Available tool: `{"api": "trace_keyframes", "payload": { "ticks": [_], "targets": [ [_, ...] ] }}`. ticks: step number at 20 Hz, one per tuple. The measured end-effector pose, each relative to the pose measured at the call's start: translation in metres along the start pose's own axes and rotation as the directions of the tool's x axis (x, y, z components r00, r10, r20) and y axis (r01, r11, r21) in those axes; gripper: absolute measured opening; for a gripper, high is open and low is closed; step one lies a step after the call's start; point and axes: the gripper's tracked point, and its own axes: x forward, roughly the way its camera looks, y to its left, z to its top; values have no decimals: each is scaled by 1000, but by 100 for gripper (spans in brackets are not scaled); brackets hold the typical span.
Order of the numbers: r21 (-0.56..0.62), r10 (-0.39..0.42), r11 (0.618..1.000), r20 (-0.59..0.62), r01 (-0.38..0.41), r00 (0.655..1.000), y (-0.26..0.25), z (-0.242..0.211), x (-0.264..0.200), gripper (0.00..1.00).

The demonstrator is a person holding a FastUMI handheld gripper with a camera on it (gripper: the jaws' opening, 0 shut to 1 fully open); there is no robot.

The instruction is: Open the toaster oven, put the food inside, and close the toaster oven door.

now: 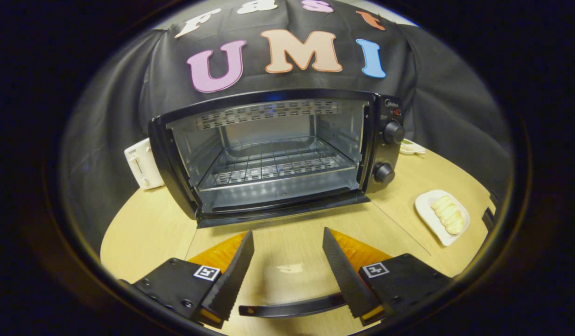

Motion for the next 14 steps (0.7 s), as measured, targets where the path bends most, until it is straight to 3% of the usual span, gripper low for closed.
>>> {"api": "trace_keyframes", "payload": {
  "ticks": [4, 9, 14],
  "targets": [
    [9, -19, 1000, -21, 19, 1000, -15, 6, -6, 94],
    [52, -135, 990, 28, 134, 990, -79, 33, -25, 94],
    [87, -292, 953, 25, 289, 956, -157, 36, -38, 94]
  ]
}}
